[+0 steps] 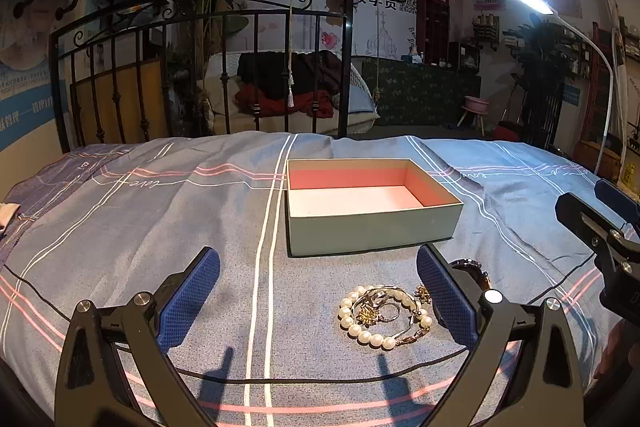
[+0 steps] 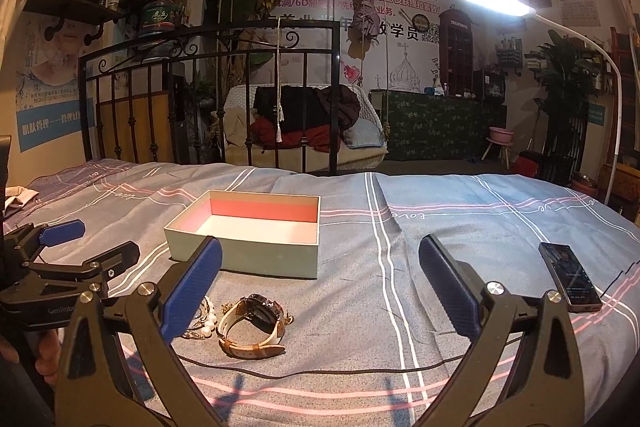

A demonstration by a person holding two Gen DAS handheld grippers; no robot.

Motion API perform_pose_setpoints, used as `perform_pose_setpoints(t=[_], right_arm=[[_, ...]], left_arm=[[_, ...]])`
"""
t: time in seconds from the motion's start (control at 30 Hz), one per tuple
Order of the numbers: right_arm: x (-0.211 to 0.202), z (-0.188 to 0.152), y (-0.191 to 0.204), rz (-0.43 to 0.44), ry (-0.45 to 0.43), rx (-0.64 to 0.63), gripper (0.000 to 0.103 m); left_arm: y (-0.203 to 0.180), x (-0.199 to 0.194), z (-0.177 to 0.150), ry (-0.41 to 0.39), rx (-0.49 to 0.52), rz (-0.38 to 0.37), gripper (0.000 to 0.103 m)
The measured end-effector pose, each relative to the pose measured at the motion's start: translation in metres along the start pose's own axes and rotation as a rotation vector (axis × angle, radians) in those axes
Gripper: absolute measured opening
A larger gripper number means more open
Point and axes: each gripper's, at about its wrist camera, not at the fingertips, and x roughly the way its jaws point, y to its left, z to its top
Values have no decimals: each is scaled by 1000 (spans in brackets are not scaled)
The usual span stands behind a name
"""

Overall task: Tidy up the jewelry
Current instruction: 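Move both tools toward the jewelry pile beside the green box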

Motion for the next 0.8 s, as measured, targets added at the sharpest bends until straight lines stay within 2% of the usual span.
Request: perform_pose_setpoints(t=[0.23, 0.4, 0.57, 0.8], right_arm=[[2, -3, 4, 18, 16, -14, 96], [4, -3, 5, 25, 31, -18, 89], [4, -4, 5, 28, 36, -20, 88], [8, -13, 5, 51, 86, -25, 76]], left_arm=[[1, 0, -1, -1, 0, 0, 96], [-1, -1, -1, -7, 7, 3, 96], [0, 0, -2, 2, 6, 2, 96], [1, 5, -9, 33, 17, 7, 96]])
